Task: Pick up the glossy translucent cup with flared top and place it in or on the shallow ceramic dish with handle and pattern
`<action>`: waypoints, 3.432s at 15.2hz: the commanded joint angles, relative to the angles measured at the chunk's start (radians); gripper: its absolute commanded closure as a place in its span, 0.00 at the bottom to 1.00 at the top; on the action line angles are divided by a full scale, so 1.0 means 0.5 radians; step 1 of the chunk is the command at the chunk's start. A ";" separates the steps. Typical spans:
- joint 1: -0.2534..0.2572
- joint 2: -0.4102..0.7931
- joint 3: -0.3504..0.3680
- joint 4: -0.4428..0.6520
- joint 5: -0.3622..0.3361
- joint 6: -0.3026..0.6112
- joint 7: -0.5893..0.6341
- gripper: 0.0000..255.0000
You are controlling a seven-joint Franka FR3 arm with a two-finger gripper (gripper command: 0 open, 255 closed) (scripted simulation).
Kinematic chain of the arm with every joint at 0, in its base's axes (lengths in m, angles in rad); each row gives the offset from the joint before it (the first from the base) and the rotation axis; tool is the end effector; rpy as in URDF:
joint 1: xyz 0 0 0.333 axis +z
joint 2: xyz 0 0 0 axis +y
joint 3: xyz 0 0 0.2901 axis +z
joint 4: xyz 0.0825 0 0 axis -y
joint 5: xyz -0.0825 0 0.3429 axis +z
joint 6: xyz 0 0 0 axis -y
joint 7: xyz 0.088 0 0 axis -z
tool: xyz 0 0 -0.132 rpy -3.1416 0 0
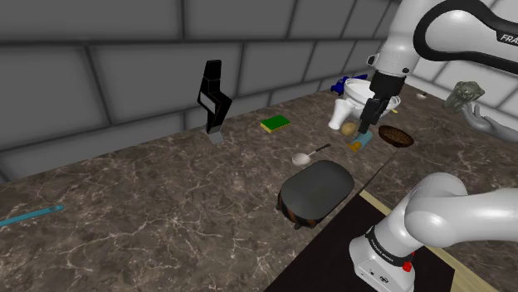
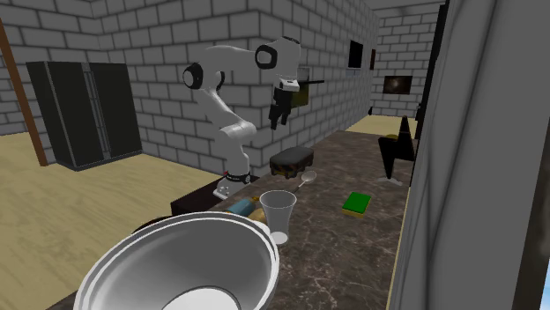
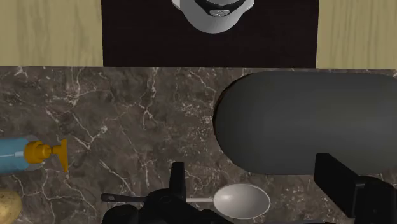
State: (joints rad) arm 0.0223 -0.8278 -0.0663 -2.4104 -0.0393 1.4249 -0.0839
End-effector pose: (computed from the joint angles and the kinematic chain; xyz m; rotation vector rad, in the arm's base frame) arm 0.2520 -0.0206 0.5236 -3.1125 -0.0974 0.2466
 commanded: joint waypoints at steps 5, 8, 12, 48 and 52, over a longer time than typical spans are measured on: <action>-0.056 0.132 -0.083 -0.044 -0.150 0.238 -0.074 0.00; -0.098 0.252 -0.148 -0.053 -0.253 0.418 -0.120 0.00; -0.152 0.437 -0.235 -0.031 -0.378 0.655 -0.171 0.00; -0.374 1.604 -0.630 0.468 -0.624 1.746 -0.378 1.00; -0.374 1.604 -0.630 0.468 -0.624 1.746 -0.378 1.00</action>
State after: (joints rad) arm -0.1645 -0.0256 -0.3811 -2.1766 -0.3512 2.2980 -0.2727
